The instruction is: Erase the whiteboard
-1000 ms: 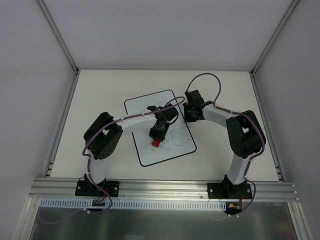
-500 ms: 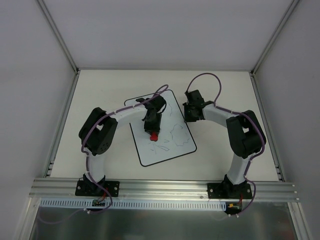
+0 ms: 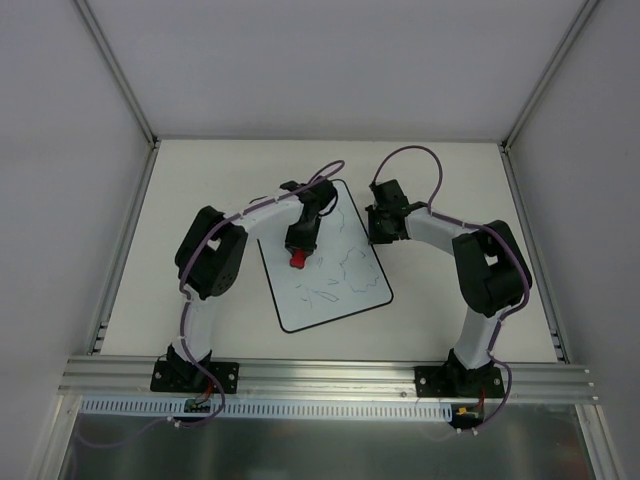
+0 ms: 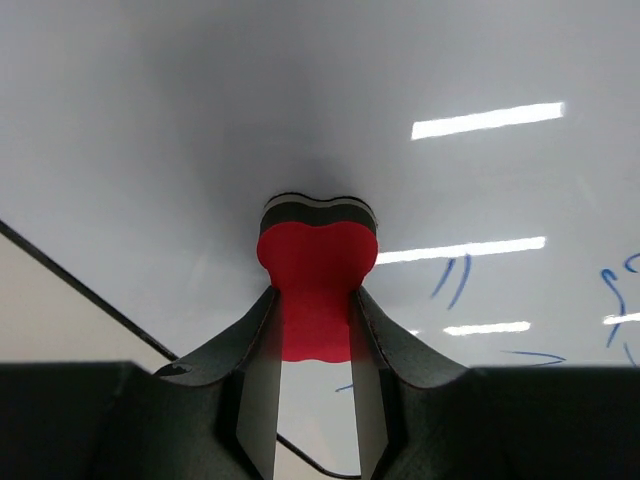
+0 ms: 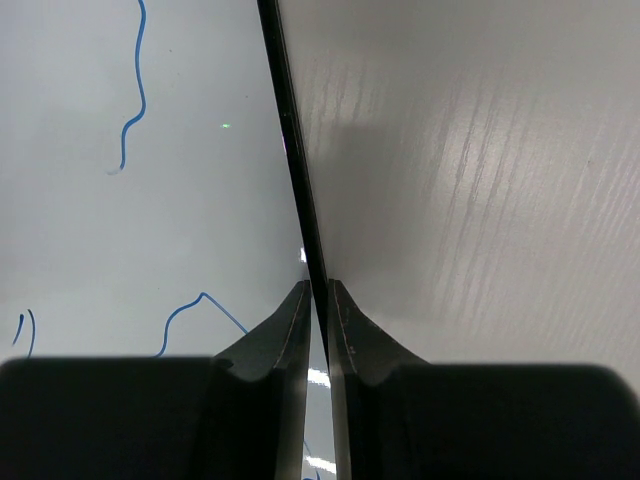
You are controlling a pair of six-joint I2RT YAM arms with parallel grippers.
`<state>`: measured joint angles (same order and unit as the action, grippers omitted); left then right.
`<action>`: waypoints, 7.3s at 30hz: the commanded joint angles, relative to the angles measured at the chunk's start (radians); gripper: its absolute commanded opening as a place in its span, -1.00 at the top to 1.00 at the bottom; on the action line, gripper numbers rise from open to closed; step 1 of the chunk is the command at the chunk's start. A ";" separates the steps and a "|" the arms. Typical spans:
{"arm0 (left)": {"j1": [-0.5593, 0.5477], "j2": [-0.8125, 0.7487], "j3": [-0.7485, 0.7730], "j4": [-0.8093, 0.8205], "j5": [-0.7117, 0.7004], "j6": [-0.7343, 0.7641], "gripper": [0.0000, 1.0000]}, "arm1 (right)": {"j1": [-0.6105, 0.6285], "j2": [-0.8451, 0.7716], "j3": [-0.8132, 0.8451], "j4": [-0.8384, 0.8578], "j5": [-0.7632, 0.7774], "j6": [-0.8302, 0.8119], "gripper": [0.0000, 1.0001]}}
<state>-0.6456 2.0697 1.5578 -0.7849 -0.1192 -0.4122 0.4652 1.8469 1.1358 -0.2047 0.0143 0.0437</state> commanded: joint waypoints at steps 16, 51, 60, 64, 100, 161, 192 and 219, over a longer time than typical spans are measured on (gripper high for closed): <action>-0.094 -0.028 -0.182 0.032 0.026 -0.092 1.00 | -0.017 0.061 -0.018 -0.096 0.019 -0.013 0.72; -0.307 -0.155 -0.327 0.041 0.043 -0.201 1.00 | -0.019 0.077 -0.010 -0.085 0.003 -0.011 0.72; -0.117 -0.292 -0.470 0.038 -0.105 -0.166 1.00 | -0.019 0.057 -0.022 -0.085 0.009 -0.011 0.72; -0.115 -0.296 -0.492 0.039 -0.083 -0.186 1.00 | -0.019 0.054 -0.025 -0.084 0.004 -0.008 0.72; -0.129 -0.016 -0.107 -0.016 -0.128 -0.050 1.00 | -0.020 0.048 -0.038 -0.078 0.007 -0.010 0.71; -0.152 0.035 0.053 -0.010 -0.023 -0.053 0.79 | -0.046 -0.051 -0.013 -0.136 0.087 -0.079 0.22; 0.199 -0.834 -0.577 0.090 -0.206 -0.151 -0.98 | 0.404 -0.134 0.238 -0.375 0.374 0.257 -0.11; 0.202 -1.022 -0.809 0.148 -0.188 -0.178 -0.97 | 0.484 0.143 0.374 -0.400 0.400 0.593 -0.11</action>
<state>-0.4500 1.0607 0.7551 -0.6582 -0.3122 -0.5900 0.9489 1.9762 1.4670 -0.5846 0.3634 0.5724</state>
